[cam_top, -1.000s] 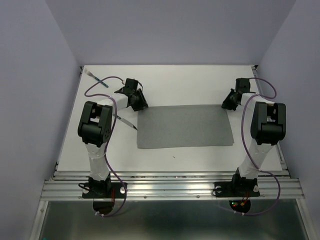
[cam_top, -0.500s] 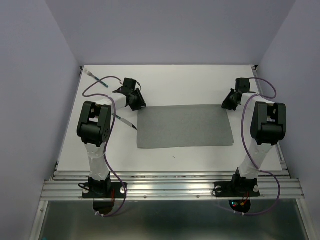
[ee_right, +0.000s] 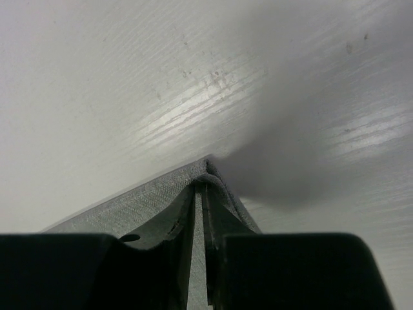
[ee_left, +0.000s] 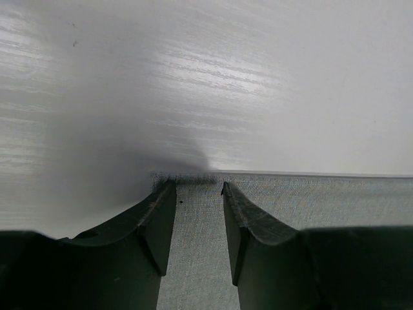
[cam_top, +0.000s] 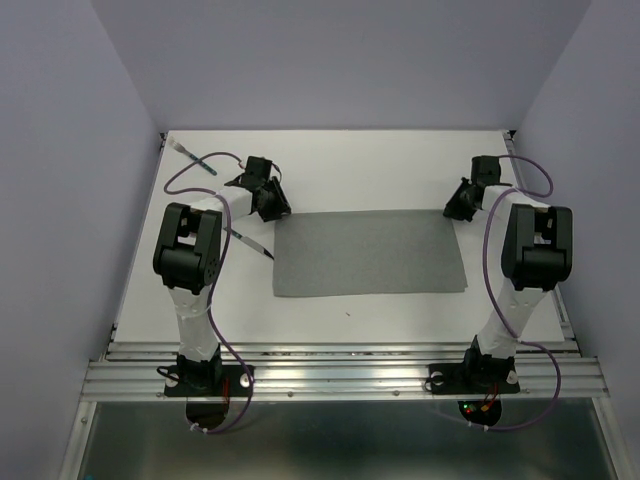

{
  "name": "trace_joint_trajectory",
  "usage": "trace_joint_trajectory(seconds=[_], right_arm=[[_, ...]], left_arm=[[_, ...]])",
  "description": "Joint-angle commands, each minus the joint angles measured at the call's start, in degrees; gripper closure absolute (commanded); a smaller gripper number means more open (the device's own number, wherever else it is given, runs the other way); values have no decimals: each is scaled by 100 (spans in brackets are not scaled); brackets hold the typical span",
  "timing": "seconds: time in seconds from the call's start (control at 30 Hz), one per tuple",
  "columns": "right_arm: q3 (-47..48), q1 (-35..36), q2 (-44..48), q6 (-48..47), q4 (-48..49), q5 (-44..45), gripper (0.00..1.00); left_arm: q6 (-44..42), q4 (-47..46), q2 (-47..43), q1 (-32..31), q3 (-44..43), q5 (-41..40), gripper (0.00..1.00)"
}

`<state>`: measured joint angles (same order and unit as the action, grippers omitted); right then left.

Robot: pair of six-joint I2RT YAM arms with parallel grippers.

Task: Fold the napkin into a case and place the utensils inside
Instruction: Smooth out the rectangle-folded napkin at the center of the board, then pick up the rectangle-folded napkin from the center of the board.

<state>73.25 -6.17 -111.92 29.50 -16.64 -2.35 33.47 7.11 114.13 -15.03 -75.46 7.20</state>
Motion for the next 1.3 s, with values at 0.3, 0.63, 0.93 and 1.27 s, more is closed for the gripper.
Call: trace_joint_trajectory(seconds=[0.3, 0.63, 0.93, 1.27], right_arm=[[-759, -103, 1444, -216, -427, 666, 42], [-1832, -103, 1902, -479, -744, 332, 32], [-1744, 274, 1542, -779, -840, 164, 41], [-1533, 617, 1225, -726, -1016, 1254, 81]], left_arm=[[-280, 501, -777, 9, 58, -457, 52], [-262, 853, -1269, 0, 119, -597, 52], [-227, 888, -1446, 0, 479, -632, 52], [-201, 1020, -1428, 0, 682, -948, 52]])
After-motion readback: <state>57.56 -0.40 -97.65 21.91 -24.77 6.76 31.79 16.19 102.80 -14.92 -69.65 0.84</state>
